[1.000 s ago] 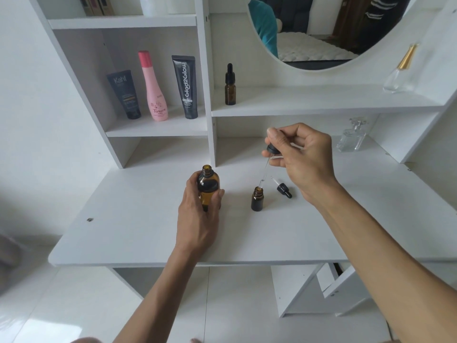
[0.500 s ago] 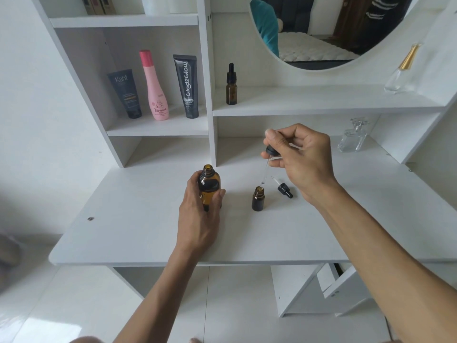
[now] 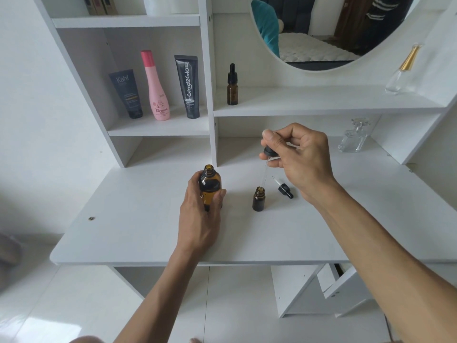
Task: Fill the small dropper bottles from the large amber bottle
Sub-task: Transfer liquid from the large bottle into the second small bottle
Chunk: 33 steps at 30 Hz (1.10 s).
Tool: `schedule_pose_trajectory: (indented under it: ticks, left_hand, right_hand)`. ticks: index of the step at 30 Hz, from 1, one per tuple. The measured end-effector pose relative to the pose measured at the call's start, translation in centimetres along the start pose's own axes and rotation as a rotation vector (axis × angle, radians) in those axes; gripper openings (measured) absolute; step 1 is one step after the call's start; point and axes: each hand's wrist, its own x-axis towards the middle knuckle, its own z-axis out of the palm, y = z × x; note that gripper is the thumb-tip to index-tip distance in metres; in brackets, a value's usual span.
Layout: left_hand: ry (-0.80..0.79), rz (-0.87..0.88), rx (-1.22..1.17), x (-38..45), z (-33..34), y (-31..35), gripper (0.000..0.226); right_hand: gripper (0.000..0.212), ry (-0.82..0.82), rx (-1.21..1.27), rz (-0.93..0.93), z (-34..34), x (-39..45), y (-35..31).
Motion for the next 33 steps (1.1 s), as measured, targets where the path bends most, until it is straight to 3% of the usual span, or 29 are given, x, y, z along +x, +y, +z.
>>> schedule_pose_trajectory:
  ticks: [33]
  left_hand:
    - [0.001,-0.009,-0.012,-0.06,-0.01,0.03,0.047]
  right_hand:
    - [0.024,-0.001,-0.035,-0.028,0.29,0.15,-0.70]
